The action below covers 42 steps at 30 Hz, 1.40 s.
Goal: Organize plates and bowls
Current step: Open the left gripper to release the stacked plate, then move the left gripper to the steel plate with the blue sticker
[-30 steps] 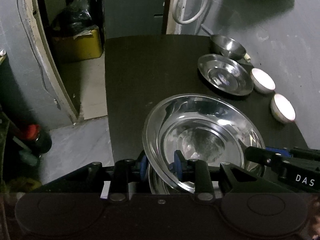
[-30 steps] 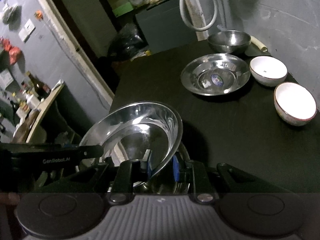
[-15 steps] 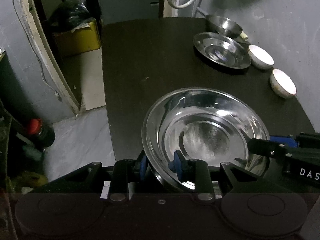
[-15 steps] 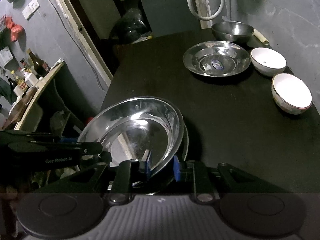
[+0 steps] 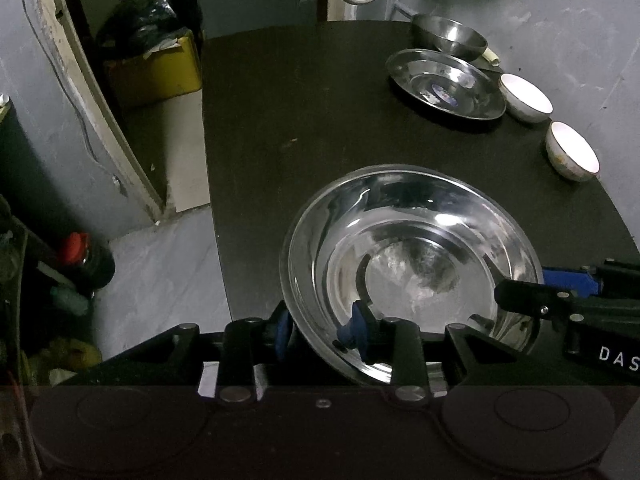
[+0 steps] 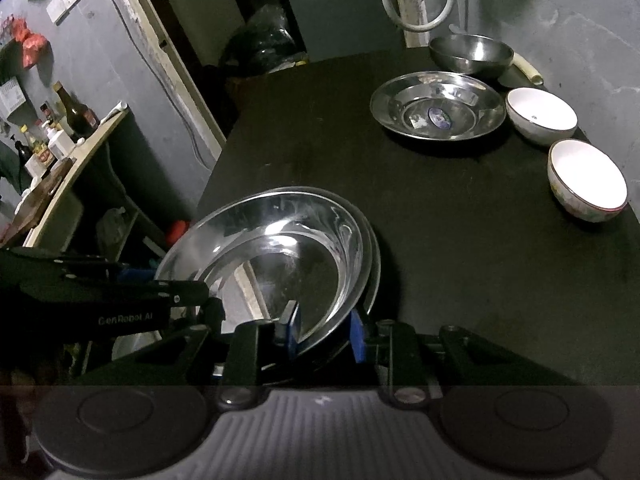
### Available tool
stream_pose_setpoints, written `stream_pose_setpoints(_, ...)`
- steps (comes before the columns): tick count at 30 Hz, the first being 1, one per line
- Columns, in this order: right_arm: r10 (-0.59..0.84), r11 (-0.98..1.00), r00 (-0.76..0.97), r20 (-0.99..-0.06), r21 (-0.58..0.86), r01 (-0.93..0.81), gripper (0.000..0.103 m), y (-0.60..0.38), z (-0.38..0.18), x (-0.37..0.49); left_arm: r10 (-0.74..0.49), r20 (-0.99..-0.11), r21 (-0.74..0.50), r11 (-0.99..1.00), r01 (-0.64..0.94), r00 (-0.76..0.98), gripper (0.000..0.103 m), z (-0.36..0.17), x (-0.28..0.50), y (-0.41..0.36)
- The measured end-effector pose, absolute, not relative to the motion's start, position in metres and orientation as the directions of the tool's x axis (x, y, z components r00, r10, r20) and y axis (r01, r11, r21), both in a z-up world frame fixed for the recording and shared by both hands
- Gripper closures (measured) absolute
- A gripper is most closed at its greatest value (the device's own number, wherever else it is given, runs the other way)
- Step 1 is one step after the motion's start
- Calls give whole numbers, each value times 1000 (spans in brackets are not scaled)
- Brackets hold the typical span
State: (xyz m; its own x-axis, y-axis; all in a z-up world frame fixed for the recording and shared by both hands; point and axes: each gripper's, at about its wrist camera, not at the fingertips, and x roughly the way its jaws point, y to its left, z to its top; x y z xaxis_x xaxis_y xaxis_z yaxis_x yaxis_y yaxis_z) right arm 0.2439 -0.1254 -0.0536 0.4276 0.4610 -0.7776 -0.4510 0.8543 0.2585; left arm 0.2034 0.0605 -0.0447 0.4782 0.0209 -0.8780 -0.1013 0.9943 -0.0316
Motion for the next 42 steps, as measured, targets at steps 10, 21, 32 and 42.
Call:
stream_pose_setpoints(10,469,852,430,-771,268,-449,63,-127,-54,244,15,-882,-50,991,-125,471,52,-45,204,63)
stream_pose_setpoints(21,477,857,438,-762,293,-424,35,-137,-55,244,35,-863,-43,989,-142,504,29,-35,206,68)
stream_pose_setpoints(32,471,876,468,-748,331,-352,0,-167,-54,241,-125,-841,-207,973,-99,527,1,-30,215,67)
stream_pose_setpoints(42,445,895,544,-712,323,-308,0,-188,-47,243,-293,-573,-381,922,68,766,1,0,206,55)
